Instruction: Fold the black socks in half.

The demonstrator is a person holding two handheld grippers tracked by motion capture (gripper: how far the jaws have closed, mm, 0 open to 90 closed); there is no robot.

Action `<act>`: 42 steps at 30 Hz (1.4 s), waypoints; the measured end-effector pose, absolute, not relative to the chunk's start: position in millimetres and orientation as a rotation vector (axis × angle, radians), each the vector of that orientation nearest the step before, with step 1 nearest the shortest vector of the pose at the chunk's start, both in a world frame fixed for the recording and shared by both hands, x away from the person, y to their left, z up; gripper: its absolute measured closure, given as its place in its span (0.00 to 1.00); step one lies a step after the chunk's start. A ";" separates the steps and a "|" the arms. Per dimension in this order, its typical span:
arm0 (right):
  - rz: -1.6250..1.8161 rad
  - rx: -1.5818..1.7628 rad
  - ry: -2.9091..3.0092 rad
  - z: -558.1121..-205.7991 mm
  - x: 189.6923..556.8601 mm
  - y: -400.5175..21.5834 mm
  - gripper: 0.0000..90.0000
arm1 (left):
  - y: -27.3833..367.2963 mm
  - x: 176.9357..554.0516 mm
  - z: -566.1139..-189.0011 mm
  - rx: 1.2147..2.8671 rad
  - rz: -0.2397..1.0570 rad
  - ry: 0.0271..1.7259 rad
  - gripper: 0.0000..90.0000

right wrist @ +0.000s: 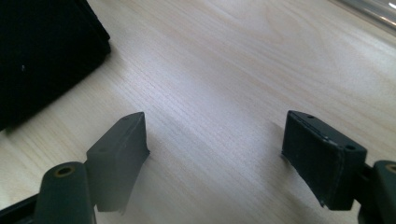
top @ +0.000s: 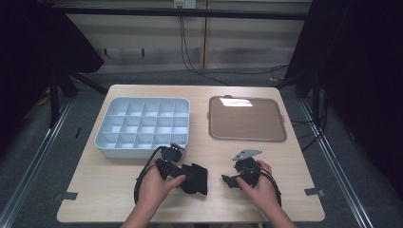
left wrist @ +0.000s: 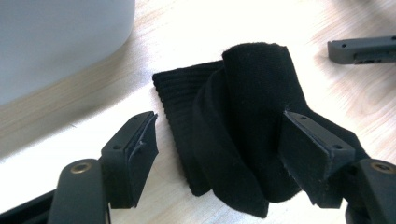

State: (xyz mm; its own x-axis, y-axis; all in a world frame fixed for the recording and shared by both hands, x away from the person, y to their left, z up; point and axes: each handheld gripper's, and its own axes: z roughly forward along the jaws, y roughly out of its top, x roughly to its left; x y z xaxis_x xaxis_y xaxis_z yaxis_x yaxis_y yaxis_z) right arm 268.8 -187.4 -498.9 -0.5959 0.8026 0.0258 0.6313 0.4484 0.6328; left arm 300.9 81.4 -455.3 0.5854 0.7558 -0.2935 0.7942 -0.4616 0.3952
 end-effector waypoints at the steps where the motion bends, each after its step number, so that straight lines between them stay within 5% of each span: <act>1: 0.903 1.225 2.398 -501.8 265.6 -186.4 0.19 | 81.2 301.4 -455.2 2.324 -0.105 1.232 0.31; 19: 0.990 1.239 2.300 -509.9 255.9 -188.3 0.19 | 71.7 306.0 -470.1 2.375 -0.191 1.286 0.31; 24: 0.997 1.237 2.296 -510.3 255.9 -188.3 0.19 | 70.8 306.5 -470.8 2.378 -0.217 1.290 0.39; 31: 0.997 1.236 2.295 -510.4 255.9 -188.3 0.19 | 71.5 307.0 -467.1 2.391 -0.267 1.276 0.68; 42: 0.997 1.236 2.295 -510.4 256.0 -188.2 0.19 | 73.1 308.6 -451.0 2.453 -0.204 1.246 0.74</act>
State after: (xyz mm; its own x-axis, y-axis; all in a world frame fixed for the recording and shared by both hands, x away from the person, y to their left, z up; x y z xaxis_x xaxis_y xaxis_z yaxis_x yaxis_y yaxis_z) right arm 256.0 -188.2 -510.4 -0.5584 0.8292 0.0243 0.5836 0.3719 0.7219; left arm 308.6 73.1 -451.0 0.5964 0.7465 -0.2951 0.8016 -0.5347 0.2674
